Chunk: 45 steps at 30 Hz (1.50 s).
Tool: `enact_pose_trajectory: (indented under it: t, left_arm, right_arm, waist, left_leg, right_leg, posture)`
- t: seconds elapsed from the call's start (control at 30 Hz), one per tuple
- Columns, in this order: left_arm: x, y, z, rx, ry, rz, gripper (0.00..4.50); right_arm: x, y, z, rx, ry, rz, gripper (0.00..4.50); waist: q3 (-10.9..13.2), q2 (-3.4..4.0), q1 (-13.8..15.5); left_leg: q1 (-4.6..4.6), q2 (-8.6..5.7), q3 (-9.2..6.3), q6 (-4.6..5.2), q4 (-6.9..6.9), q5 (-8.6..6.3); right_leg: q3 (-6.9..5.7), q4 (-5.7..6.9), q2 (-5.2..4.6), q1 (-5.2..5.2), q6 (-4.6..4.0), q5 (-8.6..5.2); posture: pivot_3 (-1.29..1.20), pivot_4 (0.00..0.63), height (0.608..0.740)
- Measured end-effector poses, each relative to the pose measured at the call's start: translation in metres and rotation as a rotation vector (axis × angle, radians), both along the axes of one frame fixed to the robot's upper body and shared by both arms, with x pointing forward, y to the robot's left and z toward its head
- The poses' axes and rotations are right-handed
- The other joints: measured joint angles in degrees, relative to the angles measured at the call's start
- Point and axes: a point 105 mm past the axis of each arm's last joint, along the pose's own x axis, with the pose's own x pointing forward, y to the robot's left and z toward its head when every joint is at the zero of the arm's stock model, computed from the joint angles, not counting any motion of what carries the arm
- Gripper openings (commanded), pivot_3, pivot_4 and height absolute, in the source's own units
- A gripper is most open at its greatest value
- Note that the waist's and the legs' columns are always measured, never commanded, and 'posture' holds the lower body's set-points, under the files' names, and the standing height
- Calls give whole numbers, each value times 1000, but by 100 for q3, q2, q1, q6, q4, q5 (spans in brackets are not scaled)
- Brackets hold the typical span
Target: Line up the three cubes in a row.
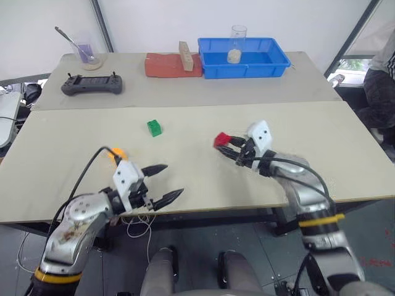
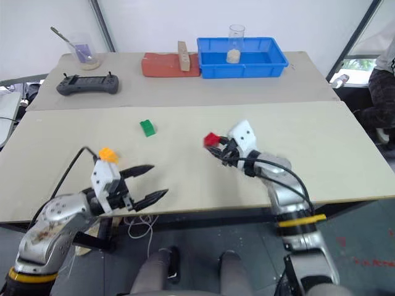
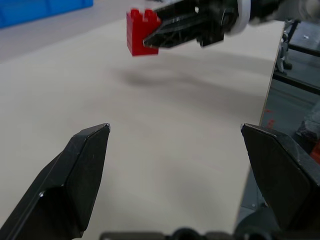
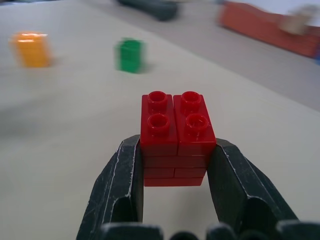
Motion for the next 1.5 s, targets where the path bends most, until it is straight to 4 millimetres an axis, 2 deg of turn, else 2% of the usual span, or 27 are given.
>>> enact_pose_trajectory:
  t: [0.1,0.2,0.43,0.63,0.7,0.87,0.9,0.93,1.1,1.2,1.27,1.37,1.5]
  left_arm:
    - [-10,6,-10,-8,20,54,4500]
    - [-18,11,-12,-14,8,105,4500]
    - [-31,18,-17,-5,14,162,4500]
    - [-34,16,-17,-8,7,148,4500]
    - [-35,13,-17,-12,9,134,4500]
    - [-41,1,-15,-25,31,49,4500]
    - [-42,0,-15,-24,36,38,4500]
    - [-40,-1,-13,-28,32,32,4500]
    - [-27,0,-2,-45,-32,75,4500]
    - [-12,22,-6,-51,-46,240,4500]
    - [-4,39,-7,-52,-62,349,4500]
    - [12,60,-7,-68,-95,529,4500]
    - [32,70,-4,-112,-127,681,4500]
  right_arm:
    - [-5,11,-12,-46,43,179,1412]
    - [-7,14,-23,-66,82,295,1412]
    - [-11,-15,-52,-160,131,384,1412]
    - [-7,-15,-49,-204,98,428,1412]
    - [-4,-12,-48,-210,94,436,2471]
    - [-3,-13,-57,-230,137,431,4207]
    - [-3,-14,-57,-231,141,428,4461]
    - [-2,-16,-57,-231,142,423,4461]
    - [2,-35,-44,-232,109,372,4461]
    - [-3,-47,-26,-194,61,342,4461]
    - [-8,-47,-15,-157,33,317,4461]
    - [-25,-37,11,-72,2,248,4461]
    - [-68,-7,48,19,-14,256,4461]
  waist:
    - [1,-2,52]
    - [1,-2,113]
    - [1,-1,151]
    - [1,-1,115]
    - [1,-1,109]
    - [3,1,136]
    - [3,2,136]
    - [3,2,136]
    - [4,3,135]
    - [4,3,138]
    - [4,2,138]
    - [4,3,159]
    - [3,0,228]
  left_leg:
    - [-2,0,2,-1,2,-1]
    - [-2,1,6,-3,4,-2]
    - [-2,-5,18,-5,0,-3]
    - [4,0,19,-5,-5,-3]
    - [4,1,20,-5,-5,-3]
    - [1,1,24,-5,-5,-3]
    - [1,0,27,-5,-5,-3]
    - [1,0,27,-5,-5,-3]
    - [1,0,30,-5,-5,-3]
    - [-1,4,29,-5,-7,-3]
    - [-1,7,29,-5,-6,-3]
    - [-5,10,29,-5,-4,-3]
    - [-3,10,27,-5,1,-4]
  right_leg:
    - [-3,-3,-3,-5,-2,0]
    - [-6,-7,-9,-16,-1,4]
    - [-9,-8,-25,-22,0,4]
    - [-6,-6,-20,-23,-3,5]
    - [-6,-6,-20,-23,-3,5]
    - [-8,-6,-23,-25,-3,5]
    - [-7,-6,-25,-25,-3,5]
    - [-7,-6,-25,-25,-3,5]
    - [-4,-6,-26,-22,-2,6]
    - [-4,-3,-24,-12,-5,3]
    - [-3,1,-23,-14,-6,3]
    - [-4,6,-25,-20,-6,3]
    - [-9,0,-25,-26,-5,3]
  posture:
    - [0,150,740]
    - [0,150,740]
    - [0,150,740]
    - [0,150,740]
    - [0,150,740]
    - [0,150,740]
    - [0,150,740]
    - [0,150,740]
    - [0,150,740]
    - [0,150,740]
    - [0,150,740]
    - [0,150,740]
    - [0,150,740]
